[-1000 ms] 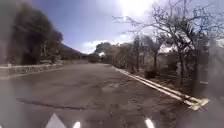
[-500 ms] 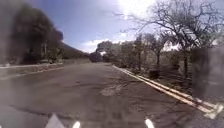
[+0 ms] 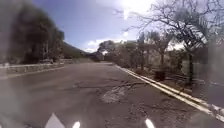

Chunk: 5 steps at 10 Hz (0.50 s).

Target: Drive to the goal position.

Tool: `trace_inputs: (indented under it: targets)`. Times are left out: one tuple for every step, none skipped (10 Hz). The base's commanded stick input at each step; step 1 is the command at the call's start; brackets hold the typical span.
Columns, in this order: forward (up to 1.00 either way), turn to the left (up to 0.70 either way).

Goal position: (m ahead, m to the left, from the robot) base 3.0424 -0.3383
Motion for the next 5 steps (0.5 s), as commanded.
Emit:
trace_inputs:
  targets:
    - [0.50,0.00]
    - [0.50,0.00]
    - [0.50,0.00]
    - [0.50,0.00]
    - [0.50,0.00]
